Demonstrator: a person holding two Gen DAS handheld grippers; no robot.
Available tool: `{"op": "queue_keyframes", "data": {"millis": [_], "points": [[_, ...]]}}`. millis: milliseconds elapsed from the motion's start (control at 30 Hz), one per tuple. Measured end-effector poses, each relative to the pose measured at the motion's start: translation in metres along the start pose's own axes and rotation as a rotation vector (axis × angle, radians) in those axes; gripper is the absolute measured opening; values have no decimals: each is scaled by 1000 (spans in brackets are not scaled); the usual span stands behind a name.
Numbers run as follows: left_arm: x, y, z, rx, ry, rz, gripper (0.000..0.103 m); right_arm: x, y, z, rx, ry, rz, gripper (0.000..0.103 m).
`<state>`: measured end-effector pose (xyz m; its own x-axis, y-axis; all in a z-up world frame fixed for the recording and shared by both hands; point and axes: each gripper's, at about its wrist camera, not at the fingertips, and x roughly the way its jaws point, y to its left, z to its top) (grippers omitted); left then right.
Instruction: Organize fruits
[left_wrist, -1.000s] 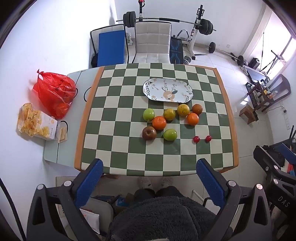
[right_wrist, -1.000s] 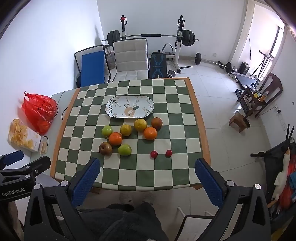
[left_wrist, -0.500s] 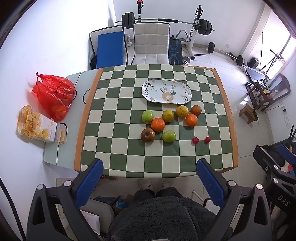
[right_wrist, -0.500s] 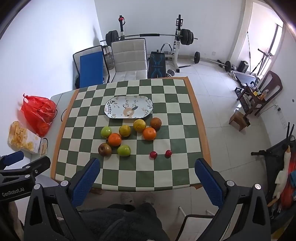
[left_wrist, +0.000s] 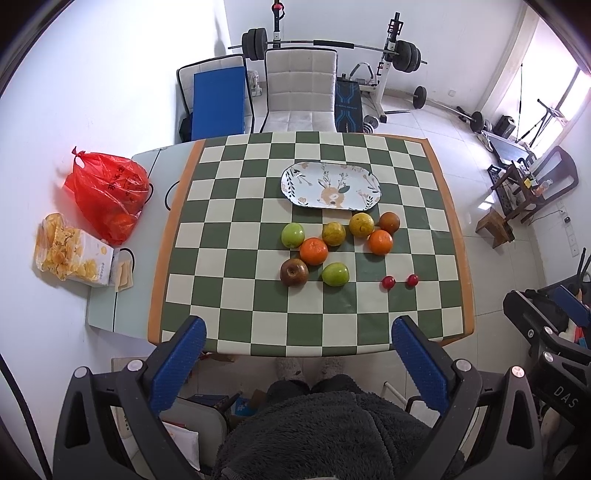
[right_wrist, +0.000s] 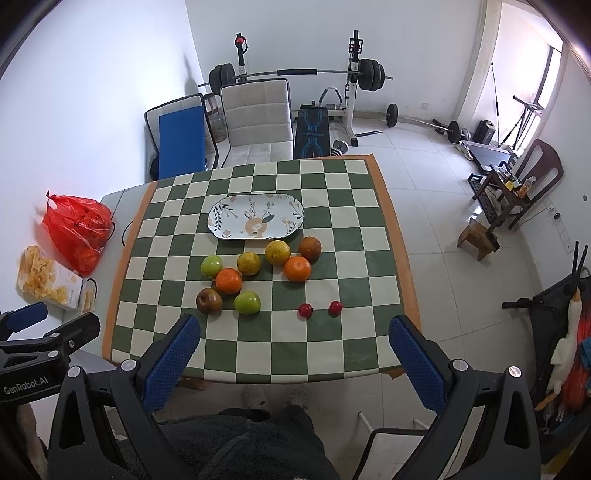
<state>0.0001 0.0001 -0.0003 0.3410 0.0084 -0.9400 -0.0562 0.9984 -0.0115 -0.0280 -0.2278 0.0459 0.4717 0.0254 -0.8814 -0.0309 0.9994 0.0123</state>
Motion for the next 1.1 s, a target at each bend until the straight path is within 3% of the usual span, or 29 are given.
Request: {"op": "queue_keyframes", "data": {"millis": [1100], "points": [[-8, -20, 11, -3, -11, -4, 103, -5, -2, -2, 4, -7, 3, 103]]}}
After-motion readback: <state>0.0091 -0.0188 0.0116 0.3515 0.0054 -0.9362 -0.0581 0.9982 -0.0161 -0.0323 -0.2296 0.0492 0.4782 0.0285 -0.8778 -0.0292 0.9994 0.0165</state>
